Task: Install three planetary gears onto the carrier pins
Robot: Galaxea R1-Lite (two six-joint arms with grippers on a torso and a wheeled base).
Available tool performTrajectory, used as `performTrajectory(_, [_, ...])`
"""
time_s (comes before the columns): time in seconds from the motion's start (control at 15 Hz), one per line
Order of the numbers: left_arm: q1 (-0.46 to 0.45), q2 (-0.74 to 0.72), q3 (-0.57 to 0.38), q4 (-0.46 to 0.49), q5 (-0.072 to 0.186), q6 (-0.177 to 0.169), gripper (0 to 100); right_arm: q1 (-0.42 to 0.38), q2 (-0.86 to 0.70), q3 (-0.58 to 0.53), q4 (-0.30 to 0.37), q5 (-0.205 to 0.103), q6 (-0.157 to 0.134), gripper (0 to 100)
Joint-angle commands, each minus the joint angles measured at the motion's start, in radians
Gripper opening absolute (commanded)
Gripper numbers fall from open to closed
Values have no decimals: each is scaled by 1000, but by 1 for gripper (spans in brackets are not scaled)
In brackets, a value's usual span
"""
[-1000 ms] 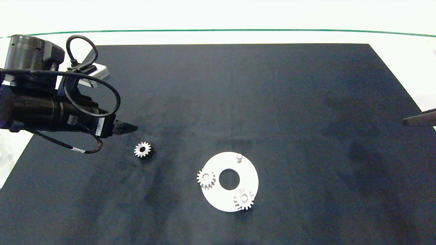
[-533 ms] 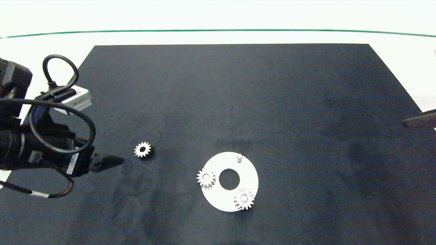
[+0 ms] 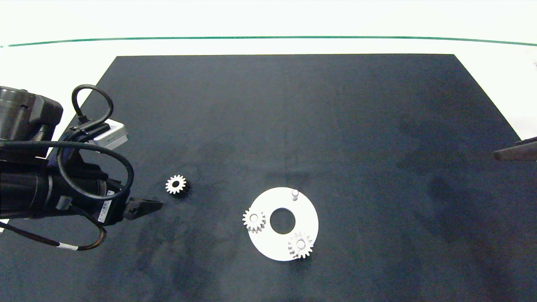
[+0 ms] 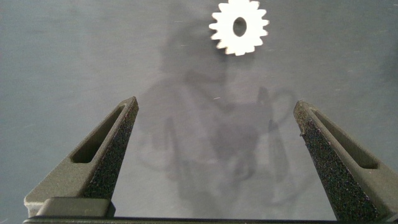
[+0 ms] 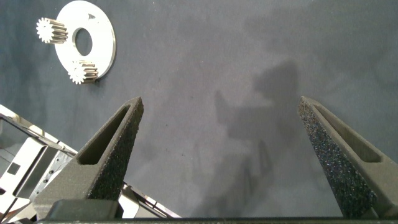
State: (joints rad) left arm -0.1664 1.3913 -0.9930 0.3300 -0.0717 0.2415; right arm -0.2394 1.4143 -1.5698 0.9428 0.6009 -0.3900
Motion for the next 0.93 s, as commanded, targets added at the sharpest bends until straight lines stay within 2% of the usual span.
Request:
performTrajectory(0.07, [-30,55,0,-19,0,-8,100,-1,2,1,5,4,-3,100])
performTrajectory(0.2, [-50,77,-1,-49,0,-25,100,-1,3,1,5,4,-3,100])
performTrajectory(0.4, [-51,107,4,-100,6,-25,100,-3,2,1,5,4,-3,100])
performTrajectory(0.73, [-48,166,51,-244,23,-19,100,-5,3,1,5,4,-3,100])
performTrajectory(0.93, [-55,181,59,-253,24,-21,100,-5,2,1,5,4,-3,100])
